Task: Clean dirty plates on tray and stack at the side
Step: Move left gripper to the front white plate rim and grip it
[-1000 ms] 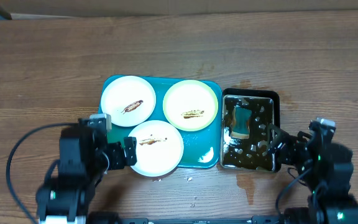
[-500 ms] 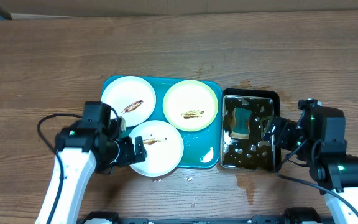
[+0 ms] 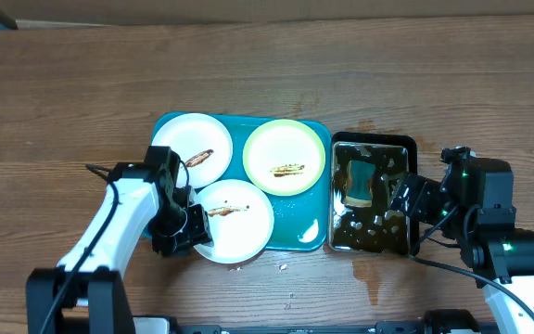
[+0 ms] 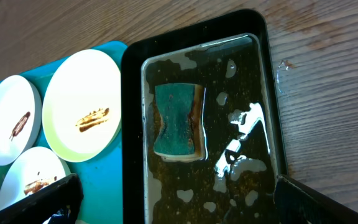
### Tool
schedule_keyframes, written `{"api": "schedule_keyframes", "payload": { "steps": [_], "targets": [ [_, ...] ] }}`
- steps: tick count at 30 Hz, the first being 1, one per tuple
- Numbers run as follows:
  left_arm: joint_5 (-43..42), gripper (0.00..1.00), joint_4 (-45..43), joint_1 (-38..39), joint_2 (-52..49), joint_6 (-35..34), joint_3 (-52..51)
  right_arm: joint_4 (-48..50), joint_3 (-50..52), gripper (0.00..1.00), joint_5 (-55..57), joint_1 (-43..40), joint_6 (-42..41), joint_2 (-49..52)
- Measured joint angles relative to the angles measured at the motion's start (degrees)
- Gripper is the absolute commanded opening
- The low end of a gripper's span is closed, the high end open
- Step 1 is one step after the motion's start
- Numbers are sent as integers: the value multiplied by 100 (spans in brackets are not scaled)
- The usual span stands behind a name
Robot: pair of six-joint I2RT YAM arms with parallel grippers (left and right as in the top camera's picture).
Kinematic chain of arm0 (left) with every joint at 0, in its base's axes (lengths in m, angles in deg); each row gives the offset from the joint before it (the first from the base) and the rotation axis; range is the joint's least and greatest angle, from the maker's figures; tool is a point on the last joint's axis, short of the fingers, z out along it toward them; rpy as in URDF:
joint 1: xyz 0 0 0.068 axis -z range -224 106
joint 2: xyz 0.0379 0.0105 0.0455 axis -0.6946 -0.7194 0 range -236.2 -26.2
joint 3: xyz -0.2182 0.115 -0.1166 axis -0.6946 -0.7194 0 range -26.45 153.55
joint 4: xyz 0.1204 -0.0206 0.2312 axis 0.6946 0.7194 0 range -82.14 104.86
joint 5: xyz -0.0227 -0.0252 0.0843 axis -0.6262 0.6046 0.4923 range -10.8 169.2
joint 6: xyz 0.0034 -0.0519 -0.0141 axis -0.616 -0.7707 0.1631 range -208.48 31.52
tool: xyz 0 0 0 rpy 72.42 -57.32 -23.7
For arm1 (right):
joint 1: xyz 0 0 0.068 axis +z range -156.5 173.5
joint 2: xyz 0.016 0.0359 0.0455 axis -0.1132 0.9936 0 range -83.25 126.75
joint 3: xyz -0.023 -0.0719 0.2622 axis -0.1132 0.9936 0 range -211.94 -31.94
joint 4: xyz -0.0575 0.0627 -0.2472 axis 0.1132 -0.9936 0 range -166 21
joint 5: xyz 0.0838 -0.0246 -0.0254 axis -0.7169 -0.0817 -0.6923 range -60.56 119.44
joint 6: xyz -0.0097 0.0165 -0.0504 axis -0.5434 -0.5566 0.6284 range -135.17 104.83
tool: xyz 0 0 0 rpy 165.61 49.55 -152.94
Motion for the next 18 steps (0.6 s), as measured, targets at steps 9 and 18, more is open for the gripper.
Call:
{"api": "schedule_keyframes", "payload": {
  "steps": [9, 18],
  "targets": [
    [2, 29, -365, 0, -553, 4, 0, -2, 0, 100, -4, -2, -2, 0],
    [225, 4, -365, 0, -564, -9, 0, -2, 0, 100, -7, -2, -4, 0]
  ]
}}
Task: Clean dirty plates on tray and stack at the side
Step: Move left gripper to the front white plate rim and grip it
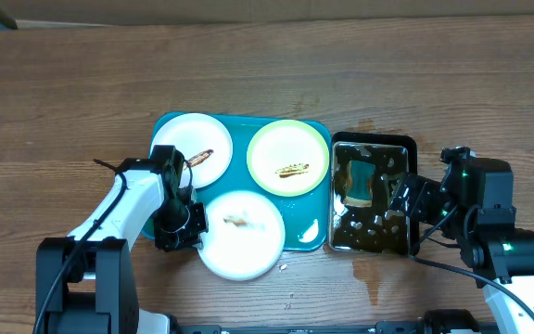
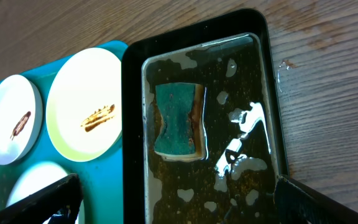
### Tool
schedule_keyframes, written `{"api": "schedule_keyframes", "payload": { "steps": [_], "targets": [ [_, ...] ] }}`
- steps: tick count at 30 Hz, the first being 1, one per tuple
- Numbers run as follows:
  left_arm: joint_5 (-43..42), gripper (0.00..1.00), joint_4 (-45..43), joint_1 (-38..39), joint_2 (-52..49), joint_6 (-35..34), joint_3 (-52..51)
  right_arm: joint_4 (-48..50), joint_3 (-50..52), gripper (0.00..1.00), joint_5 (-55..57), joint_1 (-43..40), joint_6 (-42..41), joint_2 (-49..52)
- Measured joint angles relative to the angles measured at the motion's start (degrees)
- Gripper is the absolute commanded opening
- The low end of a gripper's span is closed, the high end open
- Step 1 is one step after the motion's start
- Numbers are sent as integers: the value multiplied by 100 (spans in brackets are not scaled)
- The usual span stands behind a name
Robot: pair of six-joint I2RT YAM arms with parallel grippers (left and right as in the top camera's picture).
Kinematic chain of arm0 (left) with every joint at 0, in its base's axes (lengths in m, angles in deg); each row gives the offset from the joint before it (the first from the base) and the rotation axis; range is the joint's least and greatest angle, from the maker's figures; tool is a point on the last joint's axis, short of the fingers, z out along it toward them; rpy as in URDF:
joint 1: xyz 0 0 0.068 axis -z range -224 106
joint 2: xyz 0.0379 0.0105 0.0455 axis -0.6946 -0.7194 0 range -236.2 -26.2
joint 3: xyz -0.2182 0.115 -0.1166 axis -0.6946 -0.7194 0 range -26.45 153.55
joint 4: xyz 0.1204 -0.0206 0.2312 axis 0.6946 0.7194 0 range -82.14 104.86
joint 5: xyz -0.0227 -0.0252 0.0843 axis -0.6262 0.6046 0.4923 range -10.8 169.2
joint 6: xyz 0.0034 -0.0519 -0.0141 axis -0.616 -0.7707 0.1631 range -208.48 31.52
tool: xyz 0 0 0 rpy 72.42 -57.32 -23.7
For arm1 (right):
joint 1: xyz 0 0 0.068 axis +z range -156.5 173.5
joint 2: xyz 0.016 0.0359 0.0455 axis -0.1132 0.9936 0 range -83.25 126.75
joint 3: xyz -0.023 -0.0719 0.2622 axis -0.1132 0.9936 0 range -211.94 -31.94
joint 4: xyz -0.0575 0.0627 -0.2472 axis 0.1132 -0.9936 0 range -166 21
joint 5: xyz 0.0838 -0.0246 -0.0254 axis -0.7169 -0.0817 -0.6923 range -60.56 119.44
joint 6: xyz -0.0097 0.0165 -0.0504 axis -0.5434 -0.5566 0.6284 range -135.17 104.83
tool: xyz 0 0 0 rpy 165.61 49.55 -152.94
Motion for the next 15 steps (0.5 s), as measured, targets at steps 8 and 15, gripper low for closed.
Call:
{"api": "schedule_keyframes", "payload": {
  "steps": [8, 15],
  "targets": [
    [22, 4, -103, 0, 0, 15, 15, -42, -9, 85, -238, 0, 17, 2],
    [15, 4, -262, 0, 0, 15, 28, -588, -649, 82, -343, 101, 208, 376]
  ]
}}
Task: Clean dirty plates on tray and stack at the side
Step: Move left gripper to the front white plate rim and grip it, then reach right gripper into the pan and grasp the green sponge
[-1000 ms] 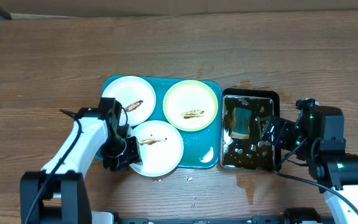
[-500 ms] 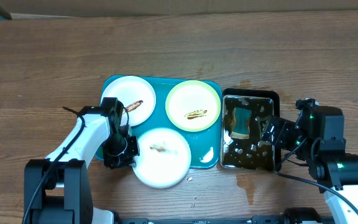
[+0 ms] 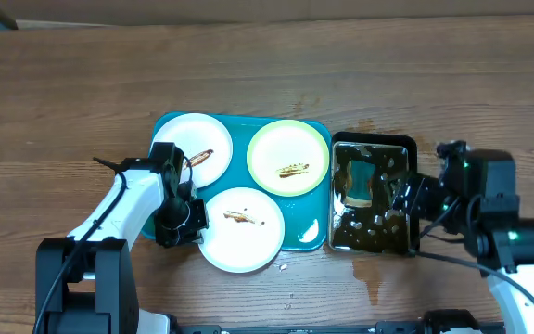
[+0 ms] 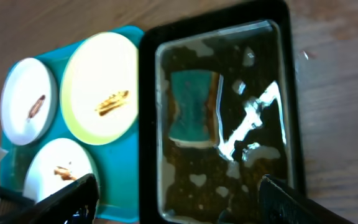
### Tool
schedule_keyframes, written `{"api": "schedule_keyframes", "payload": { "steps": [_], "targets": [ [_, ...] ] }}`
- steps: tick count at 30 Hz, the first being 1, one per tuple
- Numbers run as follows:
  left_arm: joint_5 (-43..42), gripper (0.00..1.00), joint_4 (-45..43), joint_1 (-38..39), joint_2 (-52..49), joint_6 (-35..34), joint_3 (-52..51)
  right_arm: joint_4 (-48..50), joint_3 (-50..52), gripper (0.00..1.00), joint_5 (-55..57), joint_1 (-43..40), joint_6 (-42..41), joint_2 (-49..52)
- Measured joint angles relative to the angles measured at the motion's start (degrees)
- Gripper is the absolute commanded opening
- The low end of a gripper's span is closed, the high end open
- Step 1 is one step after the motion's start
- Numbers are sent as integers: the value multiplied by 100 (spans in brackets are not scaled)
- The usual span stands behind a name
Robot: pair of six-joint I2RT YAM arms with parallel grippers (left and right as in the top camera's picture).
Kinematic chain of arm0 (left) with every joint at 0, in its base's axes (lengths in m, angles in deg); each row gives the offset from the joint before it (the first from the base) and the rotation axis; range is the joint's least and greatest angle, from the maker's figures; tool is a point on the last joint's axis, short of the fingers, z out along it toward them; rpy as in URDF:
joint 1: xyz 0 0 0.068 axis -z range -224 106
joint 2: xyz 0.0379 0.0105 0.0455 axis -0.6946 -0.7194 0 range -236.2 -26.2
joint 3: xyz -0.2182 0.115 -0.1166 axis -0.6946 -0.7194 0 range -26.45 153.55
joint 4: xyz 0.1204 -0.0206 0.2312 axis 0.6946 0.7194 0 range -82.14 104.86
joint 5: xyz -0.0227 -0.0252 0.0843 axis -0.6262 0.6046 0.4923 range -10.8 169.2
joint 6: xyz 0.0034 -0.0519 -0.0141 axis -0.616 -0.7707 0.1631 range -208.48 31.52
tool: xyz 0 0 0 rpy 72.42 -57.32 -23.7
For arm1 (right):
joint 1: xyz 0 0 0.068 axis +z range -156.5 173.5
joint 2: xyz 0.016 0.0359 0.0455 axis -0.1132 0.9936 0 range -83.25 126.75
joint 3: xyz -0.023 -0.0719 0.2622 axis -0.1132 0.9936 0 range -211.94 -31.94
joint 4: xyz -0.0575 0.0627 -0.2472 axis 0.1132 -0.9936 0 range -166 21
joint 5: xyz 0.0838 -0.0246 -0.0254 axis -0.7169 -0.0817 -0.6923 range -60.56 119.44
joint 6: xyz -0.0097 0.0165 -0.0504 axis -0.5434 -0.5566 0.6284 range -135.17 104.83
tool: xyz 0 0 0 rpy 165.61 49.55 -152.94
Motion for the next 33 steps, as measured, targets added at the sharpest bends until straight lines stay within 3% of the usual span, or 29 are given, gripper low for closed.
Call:
{"api": "schedule_keyframes", "payload": {
  "steps": [7, 14, 18, 26, 30, 33],
  "targets": [
    [2, 4, -44, 0, 0, 0, 9, -105, -828, 71, 17, 551, 203, 1167],
    [0, 4, -48, 0, 0, 0, 9, 337, -866, 59, 479, 942, 17, 2649],
    [2, 4, -46, 0, 0, 0, 9, 697, -866, 45, 743, 1174, -219, 3300],
    [0, 4, -48, 0, 0, 0, 9, 874, -868, 38, 1154, 1526, -710, 4216],
    [2, 4, -46, 0, 0, 0, 9, 885, -905, 4, 1305, 1523, -809, 4583],
    [0, 4, -46, 0, 0, 0, 9, 831, -946, 4, 1340, 1523, -883, 4623]
  ]
}}
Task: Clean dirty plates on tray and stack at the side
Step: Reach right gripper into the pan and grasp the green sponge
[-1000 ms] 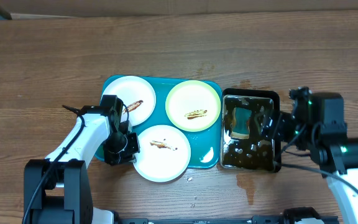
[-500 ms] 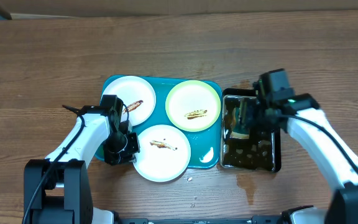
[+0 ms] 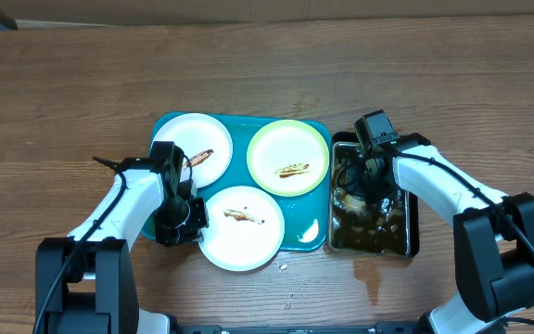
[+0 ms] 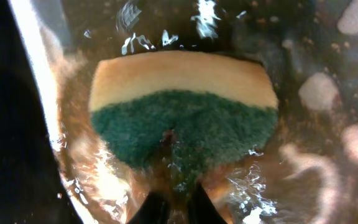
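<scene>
A teal tray (image 3: 306, 232) carries three dirty plates: a white one (image 3: 191, 139) at the back left, a green-rimmed one (image 3: 288, 156) at the back right, and a white one (image 3: 244, 232) in front that overhangs the tray's near edge. Each has a brown smear. My left gripper (image 3: 189, 220) is shut on the front plate's left rim. My right gripper (image 3: 367, 181) reaches down into the black basin (image 3: 408, 237) of murky water. In the right wrist view that gripper (image 4: 173, 206) is shut on the near edge of the green-and-yellow sponge (image 4: 182, 115), which dimples where it is pinched.
The basin stands against the tray's right side. A wet patch (image 3: 367, 269) and crumbs (image 3: 283, 267) lie on the wooden table (image 3: 267, 65) in front of them. Bare wood stretches to the left of the tray and behind it.
My right gripper was open above the basin's near right side; now it is down in the water and shut on the sponge. The left gripper and the plates have not moved.
My left gripper was on the front plate's left rim, and the right gripper stood open over the basin. Then the front plate lay shifted toward the tray's near edge. It stayed there, and now the right gripper has the sponge in the basin.
</scene>
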### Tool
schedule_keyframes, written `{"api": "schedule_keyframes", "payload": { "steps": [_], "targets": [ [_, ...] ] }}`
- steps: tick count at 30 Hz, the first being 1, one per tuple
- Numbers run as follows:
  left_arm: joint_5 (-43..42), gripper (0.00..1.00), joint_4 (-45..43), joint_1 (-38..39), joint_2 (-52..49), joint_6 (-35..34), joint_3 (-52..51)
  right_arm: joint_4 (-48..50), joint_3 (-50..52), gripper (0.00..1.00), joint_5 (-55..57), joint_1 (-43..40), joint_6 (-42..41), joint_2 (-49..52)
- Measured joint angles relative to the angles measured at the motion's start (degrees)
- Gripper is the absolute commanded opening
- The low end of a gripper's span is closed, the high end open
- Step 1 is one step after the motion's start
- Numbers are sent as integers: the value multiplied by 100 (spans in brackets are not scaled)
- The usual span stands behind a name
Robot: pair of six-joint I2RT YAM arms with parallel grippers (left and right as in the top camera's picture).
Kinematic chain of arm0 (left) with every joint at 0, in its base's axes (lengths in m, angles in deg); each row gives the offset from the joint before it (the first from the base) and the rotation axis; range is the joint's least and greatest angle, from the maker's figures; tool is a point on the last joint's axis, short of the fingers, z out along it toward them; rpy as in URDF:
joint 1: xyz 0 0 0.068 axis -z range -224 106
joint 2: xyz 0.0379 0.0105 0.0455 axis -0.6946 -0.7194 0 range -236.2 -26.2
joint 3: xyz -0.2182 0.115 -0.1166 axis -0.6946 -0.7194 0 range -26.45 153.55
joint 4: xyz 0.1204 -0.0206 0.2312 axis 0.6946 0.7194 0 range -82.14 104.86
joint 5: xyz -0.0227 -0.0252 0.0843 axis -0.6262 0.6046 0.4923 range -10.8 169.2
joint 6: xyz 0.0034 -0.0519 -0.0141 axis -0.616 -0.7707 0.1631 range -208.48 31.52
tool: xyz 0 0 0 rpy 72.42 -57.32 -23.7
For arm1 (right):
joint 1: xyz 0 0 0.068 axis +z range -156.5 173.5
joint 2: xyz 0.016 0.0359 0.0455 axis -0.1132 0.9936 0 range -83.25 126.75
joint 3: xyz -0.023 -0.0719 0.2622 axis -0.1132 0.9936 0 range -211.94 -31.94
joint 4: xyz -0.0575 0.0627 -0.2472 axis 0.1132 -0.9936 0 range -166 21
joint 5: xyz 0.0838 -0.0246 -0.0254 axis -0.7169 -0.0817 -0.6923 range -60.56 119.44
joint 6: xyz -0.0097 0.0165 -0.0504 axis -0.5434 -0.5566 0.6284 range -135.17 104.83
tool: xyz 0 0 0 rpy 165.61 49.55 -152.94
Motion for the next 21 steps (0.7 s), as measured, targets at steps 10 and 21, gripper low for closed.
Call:
{"api": "schedule_keyframes", "payload": {
  "steps": [10, 21],
  "targets": [
    [0, 4, 0, 0, 0, 0, 0, -811, -304, 4, 9, 0, -11, -26],
    [2, 4, 0, 0, 0, 0, 0, -1663, -914, 4, 11, 2, 9, -778]
  ]
}}
